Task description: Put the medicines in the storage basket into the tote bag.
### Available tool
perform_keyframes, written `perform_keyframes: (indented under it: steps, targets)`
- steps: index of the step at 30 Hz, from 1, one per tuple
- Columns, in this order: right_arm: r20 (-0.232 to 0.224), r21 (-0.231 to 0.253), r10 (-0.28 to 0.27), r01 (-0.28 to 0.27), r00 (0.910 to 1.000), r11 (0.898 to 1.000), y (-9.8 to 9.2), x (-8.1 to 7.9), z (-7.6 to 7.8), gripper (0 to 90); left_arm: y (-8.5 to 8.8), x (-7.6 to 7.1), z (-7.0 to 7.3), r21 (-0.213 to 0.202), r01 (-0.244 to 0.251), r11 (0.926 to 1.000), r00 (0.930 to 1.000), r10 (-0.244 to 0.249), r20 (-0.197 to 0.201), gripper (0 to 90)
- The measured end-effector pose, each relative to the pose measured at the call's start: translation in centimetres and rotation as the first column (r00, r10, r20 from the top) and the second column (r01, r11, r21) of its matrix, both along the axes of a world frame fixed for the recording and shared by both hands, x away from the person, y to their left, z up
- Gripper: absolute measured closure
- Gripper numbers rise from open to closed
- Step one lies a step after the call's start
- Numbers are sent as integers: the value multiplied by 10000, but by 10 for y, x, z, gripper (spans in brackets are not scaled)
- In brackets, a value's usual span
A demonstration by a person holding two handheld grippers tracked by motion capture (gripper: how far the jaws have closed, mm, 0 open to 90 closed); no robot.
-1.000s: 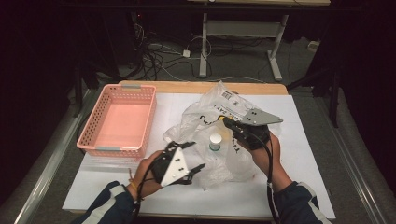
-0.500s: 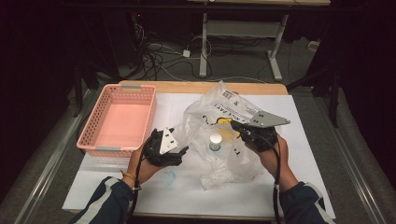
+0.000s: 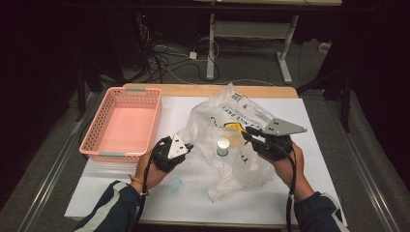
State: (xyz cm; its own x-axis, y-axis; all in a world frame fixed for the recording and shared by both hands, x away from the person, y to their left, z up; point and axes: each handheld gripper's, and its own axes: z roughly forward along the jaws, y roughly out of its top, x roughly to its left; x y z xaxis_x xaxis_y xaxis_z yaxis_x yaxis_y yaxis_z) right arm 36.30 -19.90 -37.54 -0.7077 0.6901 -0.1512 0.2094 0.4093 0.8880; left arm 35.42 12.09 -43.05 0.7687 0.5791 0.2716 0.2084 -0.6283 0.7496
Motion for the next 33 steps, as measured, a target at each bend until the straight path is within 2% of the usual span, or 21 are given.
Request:
perform_keyframes:
  steps: [1,4,7,9,11,13,14,16,20,22,25,27,31,32,33]
  targets:
    - [72,43,47,-47,10000,10000,-1,-4,0,632,0,0,-1,32,-14,10000,10000,14,11,866]
    - [247,120,315,-318,9992,9994,-2,-18,1,506,1,0,-3,22,-36,10000,10000,36,-33,865]
    - [448,97,776,-781,9960,9969,-2,-39,-4,407,1,0,-5,64,-24,10000,10000,24,-55,865]
    - [413,202,1119,-1128,9929,9934,-2,-52,-10,358,1,0,-7,140,-23,9999,10000,24,-44,865]
    - [204,227,1500,-1505,9885,9884,-1,-66,-20,311,1,0,-8,199,-14,9998,10000,15,-58,865]
    - [49,-601,1901,-1894,9818,9801,3,-80,-33,273,1,0,-8,237,-22,9997,10000,23,-45,865]
    - [-2,-837,1995,-1988,9799,9764,3,-85,-37,270,1,0,-8,246,-41,9997,10000,41,-18,865]
    - [-362,-793,2260,-2282,9735,9704,1,-91,-46,259,2,0,-8,249,-81,9997,10000,81,-1,864]
    - [-1287,-1497,2693,-2871,9544,9461,3,-94,-66,219,5,1,-7,213,-272,9994,9996,271,76,862]
    - [-1502,-1760,2819,-3063,9476,9355,5,-92,-72,217,6,1,-6,173,-332,9993,9994,330,91,862]
    - [-1623,-2301,2616,-2943,9514,9276,8,-86,-82,229,8,1,-6,173,-361,9992,9993,358,145,861]
    - [-1917,-2451,2697,-3121,9437,9179,6,-80,-89,311,8,1,-5,192,-347,9992,9993,344,170,861]
    - [-2501,-2762,2640,-3300,9315,9027,7,-72,-98,559,9,1,-5,179,-375,9991,9992,372,178,860]
    - [-2653,-2824,2545,-3273,9300,9017,7,-70,-100,596,9,1,-5,146,-415,9990,9989,412,204,855]
    - [-2734,-2624,2574,-3293,9268,9070,7,-69,-100,670,9,1,-5,147,-461,9988,9987,458,233,818]
